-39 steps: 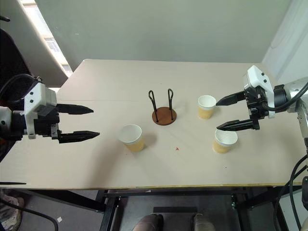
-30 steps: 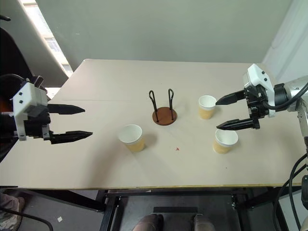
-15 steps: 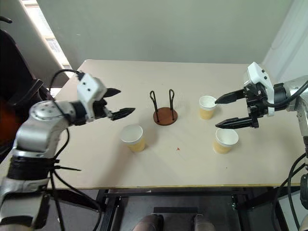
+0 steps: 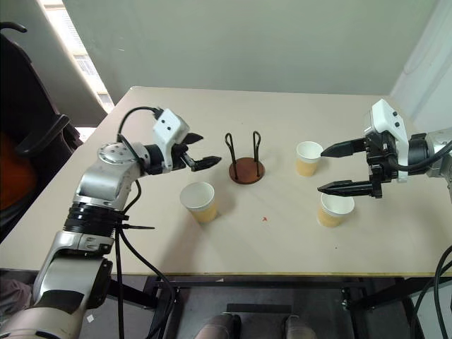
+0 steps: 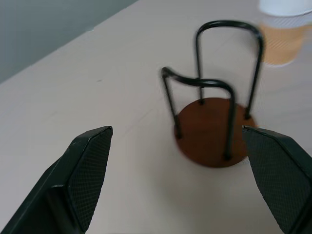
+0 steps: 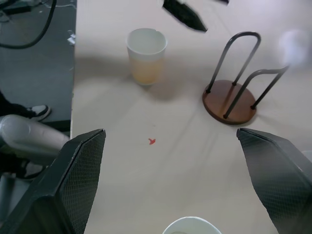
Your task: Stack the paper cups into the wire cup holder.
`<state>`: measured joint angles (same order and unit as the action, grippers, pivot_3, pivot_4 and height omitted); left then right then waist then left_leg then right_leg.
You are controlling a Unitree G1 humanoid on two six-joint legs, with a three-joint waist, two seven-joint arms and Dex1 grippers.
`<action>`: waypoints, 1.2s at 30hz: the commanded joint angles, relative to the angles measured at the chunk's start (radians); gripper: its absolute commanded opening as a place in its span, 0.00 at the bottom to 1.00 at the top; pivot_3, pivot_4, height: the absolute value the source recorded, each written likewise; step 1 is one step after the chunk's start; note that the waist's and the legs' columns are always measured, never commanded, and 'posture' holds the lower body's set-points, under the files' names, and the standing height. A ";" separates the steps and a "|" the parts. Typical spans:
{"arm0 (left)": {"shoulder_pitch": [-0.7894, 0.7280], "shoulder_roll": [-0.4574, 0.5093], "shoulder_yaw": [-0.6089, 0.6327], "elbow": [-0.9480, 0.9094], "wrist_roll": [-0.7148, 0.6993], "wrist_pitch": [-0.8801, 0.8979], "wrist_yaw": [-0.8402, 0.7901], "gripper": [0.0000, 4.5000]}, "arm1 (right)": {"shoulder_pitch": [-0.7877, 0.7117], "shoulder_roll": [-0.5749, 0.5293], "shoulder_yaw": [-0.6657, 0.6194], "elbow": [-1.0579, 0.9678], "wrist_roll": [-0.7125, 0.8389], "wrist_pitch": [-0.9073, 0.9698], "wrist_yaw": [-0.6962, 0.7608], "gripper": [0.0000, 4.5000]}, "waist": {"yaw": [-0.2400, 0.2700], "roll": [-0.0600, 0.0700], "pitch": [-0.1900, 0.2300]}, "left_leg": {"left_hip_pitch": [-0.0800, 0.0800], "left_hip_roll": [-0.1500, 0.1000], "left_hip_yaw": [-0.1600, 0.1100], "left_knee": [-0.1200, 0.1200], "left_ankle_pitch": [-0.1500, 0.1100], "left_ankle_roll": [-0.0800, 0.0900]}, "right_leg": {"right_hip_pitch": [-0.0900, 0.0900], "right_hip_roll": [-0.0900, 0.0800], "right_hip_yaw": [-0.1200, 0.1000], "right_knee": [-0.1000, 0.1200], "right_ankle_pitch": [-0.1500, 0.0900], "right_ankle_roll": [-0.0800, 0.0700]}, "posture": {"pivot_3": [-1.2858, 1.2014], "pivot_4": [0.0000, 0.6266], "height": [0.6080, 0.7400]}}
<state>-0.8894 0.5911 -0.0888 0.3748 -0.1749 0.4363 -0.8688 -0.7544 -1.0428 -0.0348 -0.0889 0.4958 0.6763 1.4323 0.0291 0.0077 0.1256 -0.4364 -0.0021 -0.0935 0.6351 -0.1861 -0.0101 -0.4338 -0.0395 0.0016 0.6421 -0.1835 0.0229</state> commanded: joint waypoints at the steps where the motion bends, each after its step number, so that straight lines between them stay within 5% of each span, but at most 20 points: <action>1: -0.033 -0.003 -0.006 0.001 -0.007 0.003 -0.053 1.00 | 0.009 -0.031 -0.062 -0.050 0.034 0.017 -0.024 0.99 | 0.000 0.000 0.000 | 0.000 0.000 0.000 0.000 0.000 0.000 | 0.000 0.000 0.000 0.000 0.000 0.000 | 0.52 0.24 1.00; 18: -0.174 -0.203 -0.004 0.370 0.027 -0.114 -0.039 1.00 | 0.044 -0.005 -0.072 -0.137 0.085 0.045 -0.150 0.99 | 0.003 0.000 0.000 | -0.001 -0.001 0.001 0.010 -0.002 0.006 | 0.006 0.000 0.002 -0.002 -0.002 0.011 | 0.52 0.24 1.00; 22: -0.184 -0.199 -0.004 0.384 0.029 -0.141 -0.060 0.81 | 0.066 -0.013 -0.080 -0.150 0.083 0.043 -0.157 1.00 | 0.005 0.000 0.000 | -0.002 -0.002 0.002 0.011 -0.002 0.005 | 0.007 0.000 0.002 -0.003 -0.003 0.014 | 0.52 0.24 1.00; 32: -0.148 -0.152 -0.008 0.301 0.023 -0.114 -0.111 0.01 | 0.067 -0.011 -0.067 -0.137 0.068 0.018 -0.166 1.00 | 0.008 0.000 0.000 | -0.004 -0.003 0.002 0.012 -0.002 0.005 | 0.007 -0.001 0.003 -0.008 -0.004 0.016 | 0.52 0.24 1.00; 36: -0.142 -0.158 -0.002 0.297 0.022 -0.118 -0.106 0.00 | 0.058 -0.008 -0.058 -0.124 0.061 0.005 -0.165 1.00 | 0.009 0.000 0.000 | -0.004 -0.003 0.002 0.012 -0.002 0.005 | 0.007 -0.001 0.003 -0.008 -0.003 0.017 | 0.52 0.24 1.00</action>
<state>-1.0308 0.4346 -0.1117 0.7050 -0.1495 0.3256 -0.9755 -0.6753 -1.0376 -0.0783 -0.2047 0.5620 0.7013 1.2711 0.0376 0.0075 0.1257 -0.4400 -0.0049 -0.0912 0.6476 -0.1881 -0.0051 -0.4263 -0.0403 0.0048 0.6338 -0.1869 0.0398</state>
